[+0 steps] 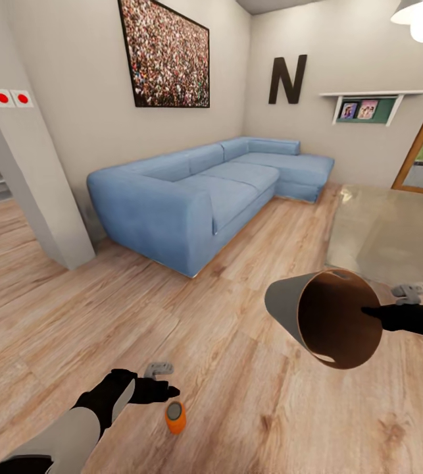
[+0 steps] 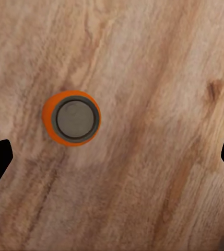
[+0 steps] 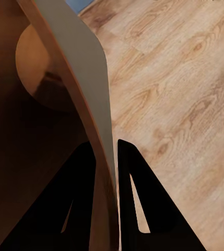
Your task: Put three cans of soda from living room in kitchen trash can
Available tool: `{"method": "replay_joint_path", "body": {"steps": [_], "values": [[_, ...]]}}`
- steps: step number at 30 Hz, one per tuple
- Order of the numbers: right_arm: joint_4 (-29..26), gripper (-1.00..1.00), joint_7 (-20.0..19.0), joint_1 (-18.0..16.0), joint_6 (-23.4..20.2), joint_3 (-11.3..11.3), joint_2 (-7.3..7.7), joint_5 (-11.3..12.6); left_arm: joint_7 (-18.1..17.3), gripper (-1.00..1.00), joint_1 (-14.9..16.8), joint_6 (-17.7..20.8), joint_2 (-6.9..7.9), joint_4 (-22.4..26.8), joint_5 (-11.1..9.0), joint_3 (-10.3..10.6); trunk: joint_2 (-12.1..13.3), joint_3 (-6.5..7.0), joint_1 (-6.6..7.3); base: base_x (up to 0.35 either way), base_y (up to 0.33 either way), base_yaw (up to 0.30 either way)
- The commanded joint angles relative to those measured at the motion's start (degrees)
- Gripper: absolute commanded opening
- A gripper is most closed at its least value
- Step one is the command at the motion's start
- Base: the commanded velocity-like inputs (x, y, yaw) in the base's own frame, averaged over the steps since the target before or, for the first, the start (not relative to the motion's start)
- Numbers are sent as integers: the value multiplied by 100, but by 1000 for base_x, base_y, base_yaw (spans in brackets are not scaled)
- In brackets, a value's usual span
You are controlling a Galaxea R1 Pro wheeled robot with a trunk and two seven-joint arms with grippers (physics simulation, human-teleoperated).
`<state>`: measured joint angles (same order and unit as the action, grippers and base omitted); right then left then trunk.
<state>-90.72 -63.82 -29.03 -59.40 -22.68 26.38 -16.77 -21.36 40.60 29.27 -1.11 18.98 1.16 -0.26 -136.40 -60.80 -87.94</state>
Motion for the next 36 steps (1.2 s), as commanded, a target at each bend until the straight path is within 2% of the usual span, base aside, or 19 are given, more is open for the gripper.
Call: {"method": "replay_joint_path", "body": {"steps": [1, 7, 17, 21, 36], "values": [[-3, -100, -24, -18, -60, 1, 12, 112, 0, 100, 0, 0, -1, 0, -1, -1, -42, -27, -22, 0, 0, 0], [-6, -100, -32, -97, -60, 1, 75, 112, 0, 100, 0, 0, -5, 0, -1, -1, -283, -190, -154, 0, 0, 0], [-7, -100, -249, -160, -60, 0, 94, 112, 0, 100, 0, -3, -6, 0, -2, 24, -684, -461, -373, 0, 0, 0], [-7, -100, -269, -163, -60, 2, 95, 112, 0, 100, 0, -6, -8, 0, -6, 103, -689, -586, -383, 0, 0, 0], [-7, -100, -280, -157, -60, 19, 59, 112, 0, 100, 0, -20, -3, 0, -27, 156, -689, -712, -383, 0, 0, 0]]}}
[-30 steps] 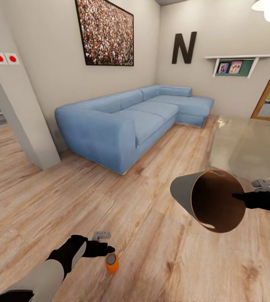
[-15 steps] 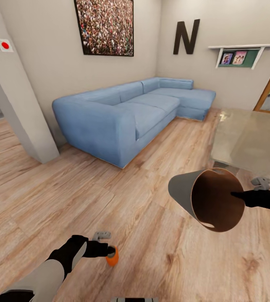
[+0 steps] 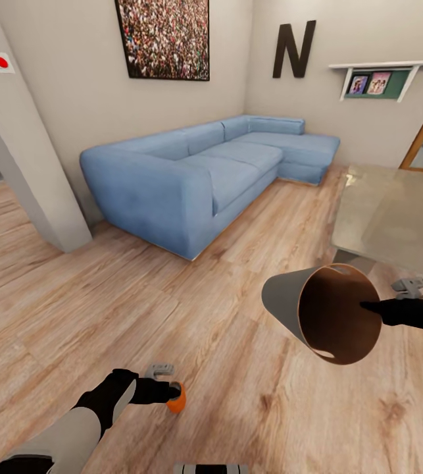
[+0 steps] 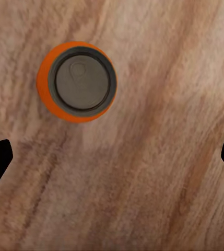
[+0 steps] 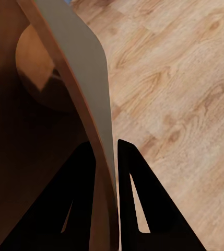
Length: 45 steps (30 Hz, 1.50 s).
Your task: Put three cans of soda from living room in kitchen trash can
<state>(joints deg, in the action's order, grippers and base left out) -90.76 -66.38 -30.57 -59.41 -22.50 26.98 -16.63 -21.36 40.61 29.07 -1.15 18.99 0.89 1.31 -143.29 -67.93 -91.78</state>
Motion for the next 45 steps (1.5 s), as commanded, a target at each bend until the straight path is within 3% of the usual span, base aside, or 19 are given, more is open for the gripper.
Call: {"method": "replay_joint_path", "body": {"steps": [1, 14, 45], "values": [[-3, -100, -24, -3, -59, 3, -4, 98, 0, 100, 0, 0, 0, 0, -1, 0, -1, -5, 1, 6, 0, 0], [-3, -100, -24, -2, -59, 38, -23, 98, -2, 100, 0, 3, 0, 0, -2, 1, -1, -19, 1, 113, 0, 0], [-2, -100, -24, -2, -59, 41, -25, 98, -9, 100, 0, 8, -59, 0, 3, 10, -1, -19, 1, 4, -13, 0]]}}
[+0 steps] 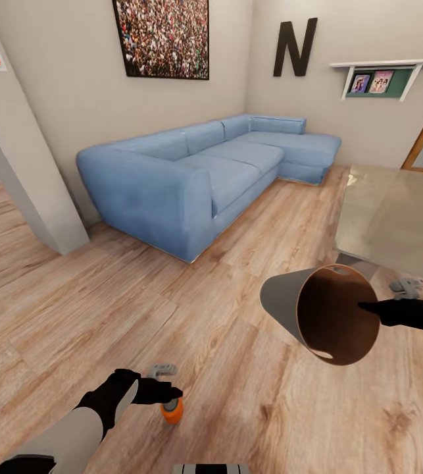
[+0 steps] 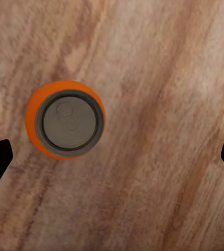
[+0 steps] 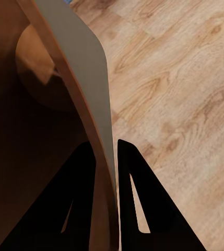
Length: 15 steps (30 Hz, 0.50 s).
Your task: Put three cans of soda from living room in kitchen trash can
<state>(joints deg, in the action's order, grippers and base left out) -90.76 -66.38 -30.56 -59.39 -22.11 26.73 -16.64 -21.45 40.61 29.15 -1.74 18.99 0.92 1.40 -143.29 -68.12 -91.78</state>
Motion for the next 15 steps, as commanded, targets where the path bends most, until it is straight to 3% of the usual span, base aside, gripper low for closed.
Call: {"method": "replay_joint_path", "body": {"steps": [1, 15], "values": [[-3, -100, -24, -3, -61, -3, 1, 100, 0, 100, 0, 0, 0, 0, -1, 0, 0, 1, 1, 0, -5, 0], [-3, -100, -24, -3, -61, -46, 47, 100, 9, 100, -2, 8, -10, 0, 0, 0, 0, 1, 1, 0, 0, 0]]}}
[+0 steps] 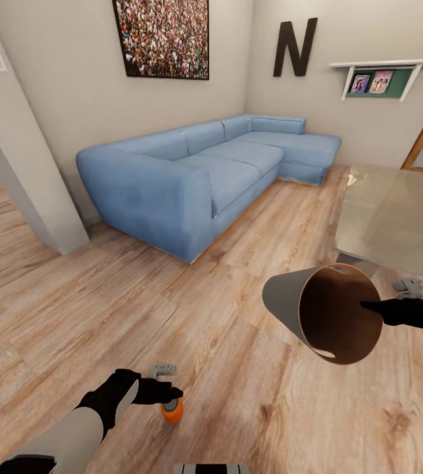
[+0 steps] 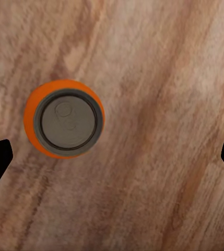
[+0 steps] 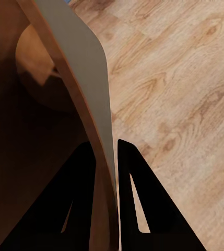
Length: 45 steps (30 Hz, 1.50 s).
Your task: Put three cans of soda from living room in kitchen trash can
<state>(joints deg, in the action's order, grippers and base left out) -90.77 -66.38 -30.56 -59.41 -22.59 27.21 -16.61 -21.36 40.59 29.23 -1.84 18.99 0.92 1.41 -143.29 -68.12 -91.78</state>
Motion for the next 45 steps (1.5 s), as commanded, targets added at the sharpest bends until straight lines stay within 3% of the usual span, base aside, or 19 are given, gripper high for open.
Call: {"method": "replay_joint_path", "body": {"steps": [1, 45], "values": [[-2, -100, -24, -3, -59, 1, 0, 97, 0, 100, -2, 0, 0, 0, -1, 0, 0, 1, 1, 0, 0, 0], [-2, -100, -24, 0, -59, 70, -14, 95, 0, 100, 1, -15, 81, 96, -52, -58, 0, 0, 1, 0, 0, 0]]}}
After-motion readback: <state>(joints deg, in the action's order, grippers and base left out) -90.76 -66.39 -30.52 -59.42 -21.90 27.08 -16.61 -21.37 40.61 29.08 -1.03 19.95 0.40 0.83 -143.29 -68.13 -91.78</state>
